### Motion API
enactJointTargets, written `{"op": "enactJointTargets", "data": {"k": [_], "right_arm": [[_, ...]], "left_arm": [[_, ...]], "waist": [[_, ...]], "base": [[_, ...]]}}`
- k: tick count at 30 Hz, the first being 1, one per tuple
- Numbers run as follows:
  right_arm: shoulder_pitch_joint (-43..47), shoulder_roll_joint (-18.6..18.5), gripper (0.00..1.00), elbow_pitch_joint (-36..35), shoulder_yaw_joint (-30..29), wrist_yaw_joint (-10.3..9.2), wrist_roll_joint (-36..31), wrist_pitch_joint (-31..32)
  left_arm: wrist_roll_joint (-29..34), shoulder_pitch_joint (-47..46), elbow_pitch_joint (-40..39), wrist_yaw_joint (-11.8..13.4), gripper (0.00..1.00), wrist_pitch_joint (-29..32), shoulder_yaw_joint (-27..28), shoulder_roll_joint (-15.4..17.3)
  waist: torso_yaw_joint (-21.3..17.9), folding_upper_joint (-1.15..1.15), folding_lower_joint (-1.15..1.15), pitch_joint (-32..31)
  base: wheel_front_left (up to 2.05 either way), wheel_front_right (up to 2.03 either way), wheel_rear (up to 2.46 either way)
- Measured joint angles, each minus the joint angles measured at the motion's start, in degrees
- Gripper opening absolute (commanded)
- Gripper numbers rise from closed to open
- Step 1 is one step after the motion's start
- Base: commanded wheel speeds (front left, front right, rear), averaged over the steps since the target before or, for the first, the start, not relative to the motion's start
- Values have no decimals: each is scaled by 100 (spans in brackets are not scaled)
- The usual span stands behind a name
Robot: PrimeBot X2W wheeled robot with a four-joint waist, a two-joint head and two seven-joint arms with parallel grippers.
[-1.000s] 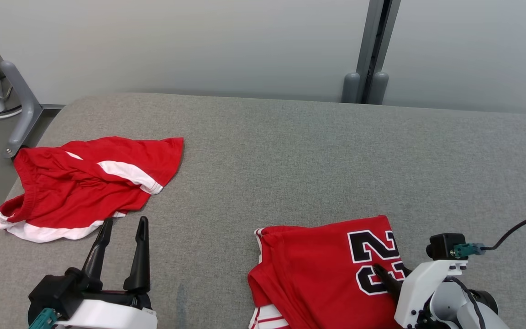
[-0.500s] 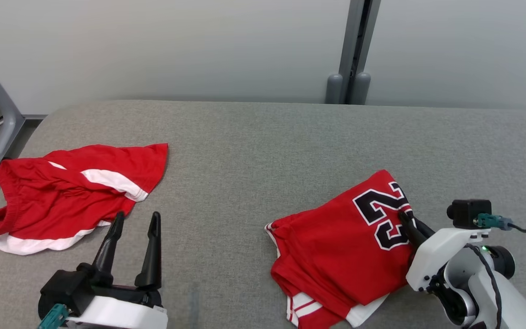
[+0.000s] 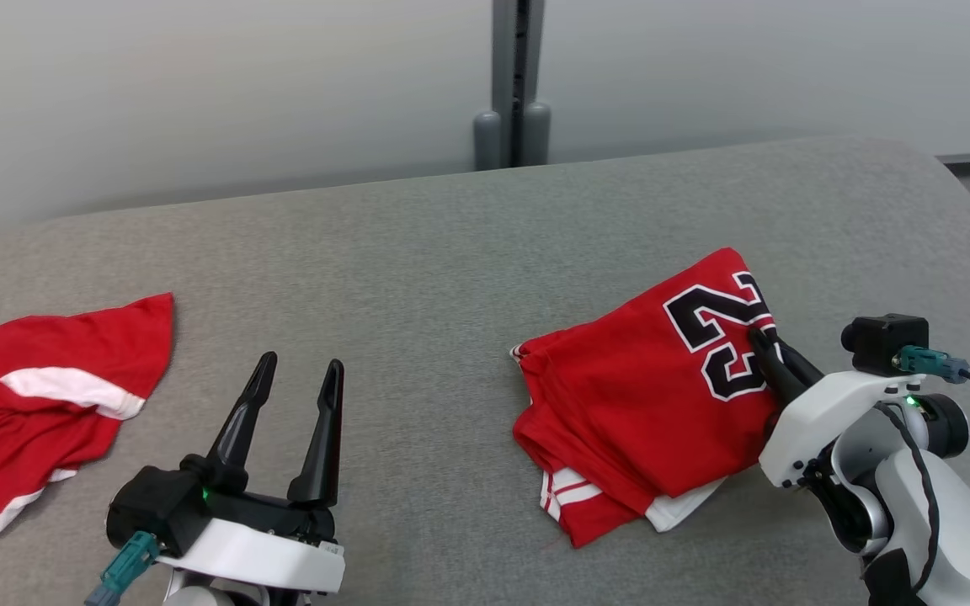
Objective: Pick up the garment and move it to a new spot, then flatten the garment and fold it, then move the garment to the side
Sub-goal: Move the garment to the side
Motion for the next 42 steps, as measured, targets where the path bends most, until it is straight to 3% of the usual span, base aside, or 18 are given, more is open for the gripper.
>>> {"op": "enactJointTargets", "data": {"k": [8,16,26,35,40,41,42], "right_arm": [[-188,53,0,-52,-31,0,-41,-187],[-1117,-13,0,391,83,0,42,-521],[-2614,-87,0,1878,-23,0,175,-1147],[-3322,-192,0,3492,-860,0,-523,-1544],[-3479,-172,0,3894,-1205,0,-956,-1641],[-3495,-156,18,3914,-1252,0,-1051,-1641],[-3504,-141,44,3934,-1294,0,-1143,-1646]], "left_arm": [[41,-171,-26,0,100,0,-64,57],[47,-410,-33,0,100,0,-188,266],[46,-813,-24,0,100,0,-388,639],[36,-882,-35,0,100,0,-389,811],[37,-928,-43,0,100,0,-372,848],[37,-948,-45,0,100,0,-372,850],[36,-957,-45,0,100,0,-372,856]], "waist": [[-731,0,0,218],[-1188,0,0,651],[-1307,0,0,1451],[-1244,0,0,1842],[-1313,0,0,1904],[-1327,0,0,1909],[-1341,0,0,1911]], "base": [[0,0,0],[0,0,0],[0,0,0],[0,0,0],[0,0,0],[0,0,0],[0,0,0]]}}
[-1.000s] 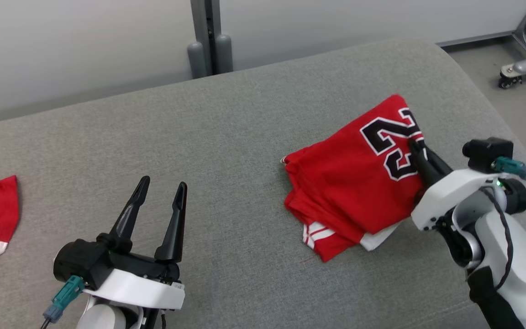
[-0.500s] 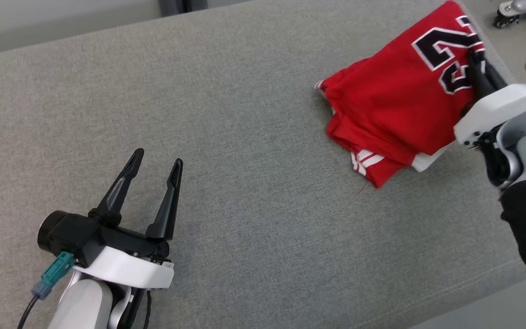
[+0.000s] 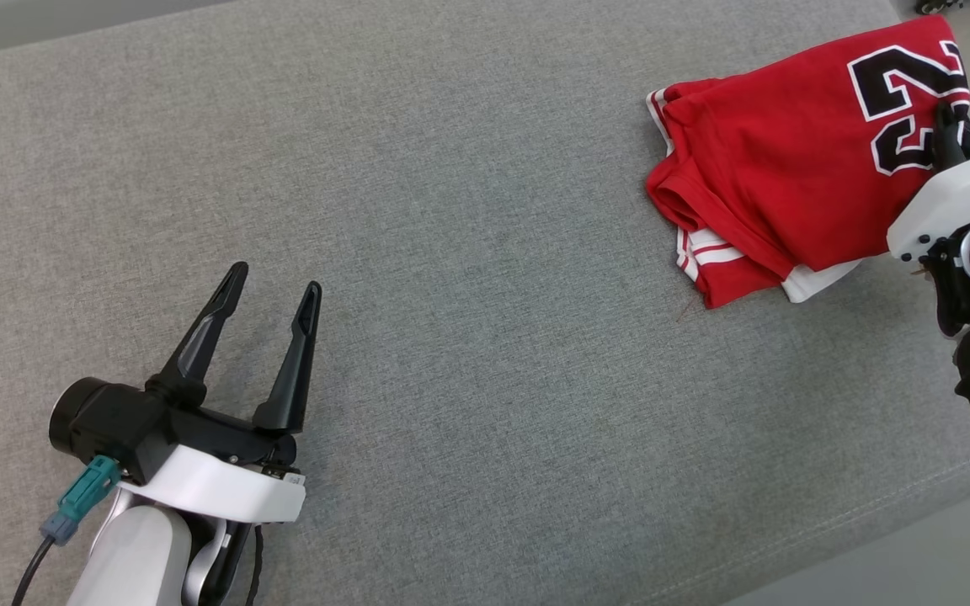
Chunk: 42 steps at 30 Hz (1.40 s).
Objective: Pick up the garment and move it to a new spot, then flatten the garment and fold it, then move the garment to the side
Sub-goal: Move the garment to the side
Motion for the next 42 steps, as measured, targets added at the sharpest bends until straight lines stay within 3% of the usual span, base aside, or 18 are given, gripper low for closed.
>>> {"op": "enactJointTargets", "data": {"k": [1,7,11,16,24,32,42], "right_arm": [[-4,23,100,16,-51,0,-55,-2],[87,66,100,-358,-394,0,-515,-19],[394,76,100,-911,-727,0,-894,-20],[866,360,100,-1852,-848,0,-1166,-26],[1573,516,100,-2914,-588,0,-1060,-27],[2662,528,100,-4211,-158,0,-816,-27],[4166,711,100,-5069,-260,0,-677,116]], "left_arm": [[0,0,3,0,100,0,0,3],[-40,-1,33,0,100,0,-2,-19],[-46,1,49,0,100,0,67,-104],[-47,66,64,0,100,0,242,-224],[-18,310,43,0,100,0,691,-371],[102,680,-60,0,100,1,1100,-549],[131,1077,29,0,100,0,1182,-735]], "waist": [[-10,0,0,-1],[-20,0,0,-104],[28,0,0,-262],[158,0,0,-542],[494,0,0,-1026],[1082,0,0,-1616],[1737,0,0,-2097]], "base": [[0,0,0],[0,0,0],[0,0,0],[0,0,0],[0,0,0],[0,0,0],[0,0,0]]}}
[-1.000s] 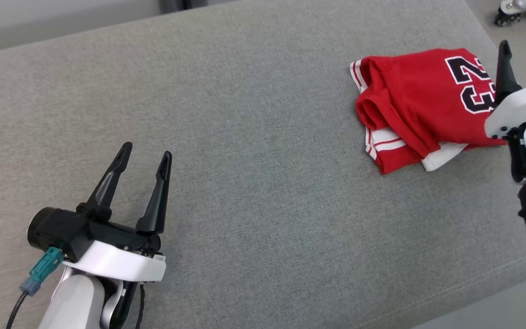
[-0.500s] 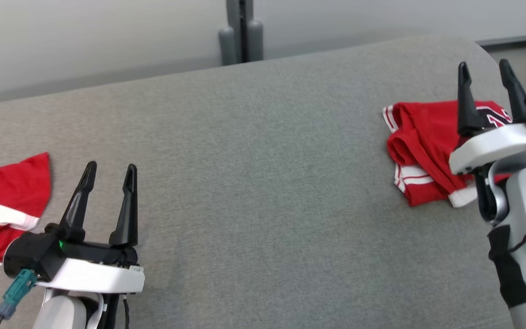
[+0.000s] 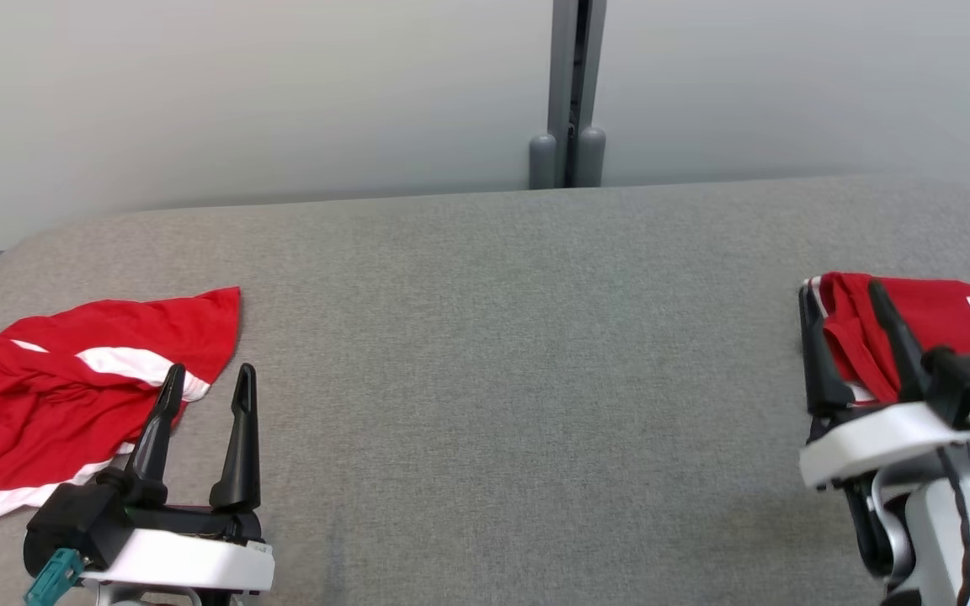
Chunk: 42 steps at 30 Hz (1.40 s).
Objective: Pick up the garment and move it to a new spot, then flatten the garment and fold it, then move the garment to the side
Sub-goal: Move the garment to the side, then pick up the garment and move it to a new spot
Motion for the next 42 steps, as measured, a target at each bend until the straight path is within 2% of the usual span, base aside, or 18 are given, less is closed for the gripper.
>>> {"op": "enactJointTargets", "data": {"k": [5,14,24,42], "right_arm": [[566,49,100,-267,160,0,110,-41],[1157,149,100,-630,293,0,70,-120],[1318,205,100,-924,242,0,-51,-135],[1406,254,100,-912,190,0,-160,-135]], "left_arm": [[-2,155,91,0,100,0,53,-64],[-9,354,272,49,100,0,171,-104],[78,353,365,105,100,0,75,-119],[56,338,437,148,100,0,-18,-121]], "waist": [[145,0,0,-150],[154,0,0,-220],[188,0,0,-201],[228,0,0,-185]], "base": [[0,0,0],[0,0,0],[0,0,0],[0,0,0]]}}
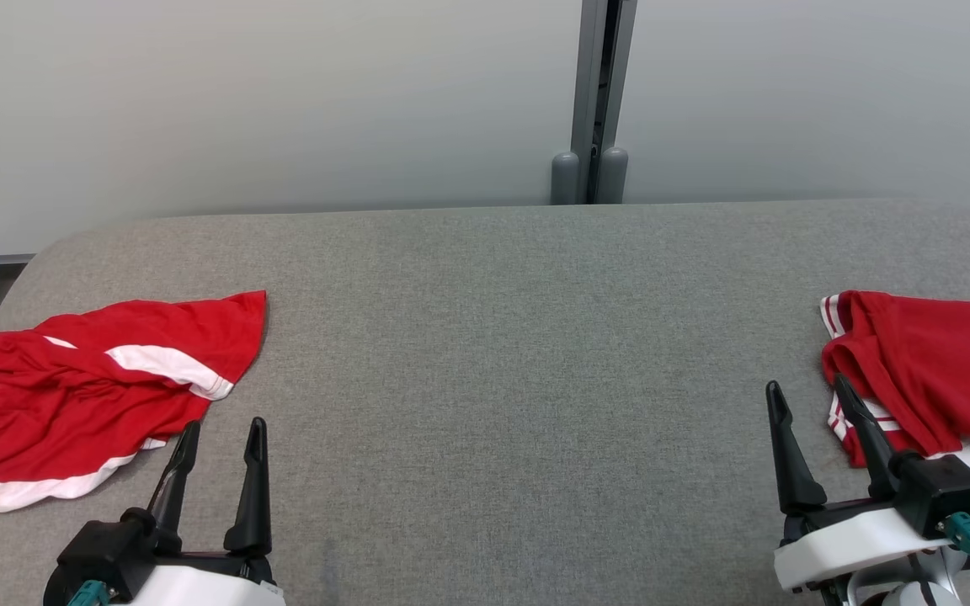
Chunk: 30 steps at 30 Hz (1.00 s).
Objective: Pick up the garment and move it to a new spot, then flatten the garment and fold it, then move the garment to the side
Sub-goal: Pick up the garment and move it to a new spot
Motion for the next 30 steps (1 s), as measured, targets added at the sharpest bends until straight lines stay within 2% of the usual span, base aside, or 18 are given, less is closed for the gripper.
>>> {"op": "enactJointTargets", "data": {"k": [30], "right_arm": [[-1,20,100,52,70,0,-5,0]], "left_arm": [[-9,-77,99,-15,100,0,69,-1]], "waist": [[46,0,0,33]], "base": [[0,0,0]]}}
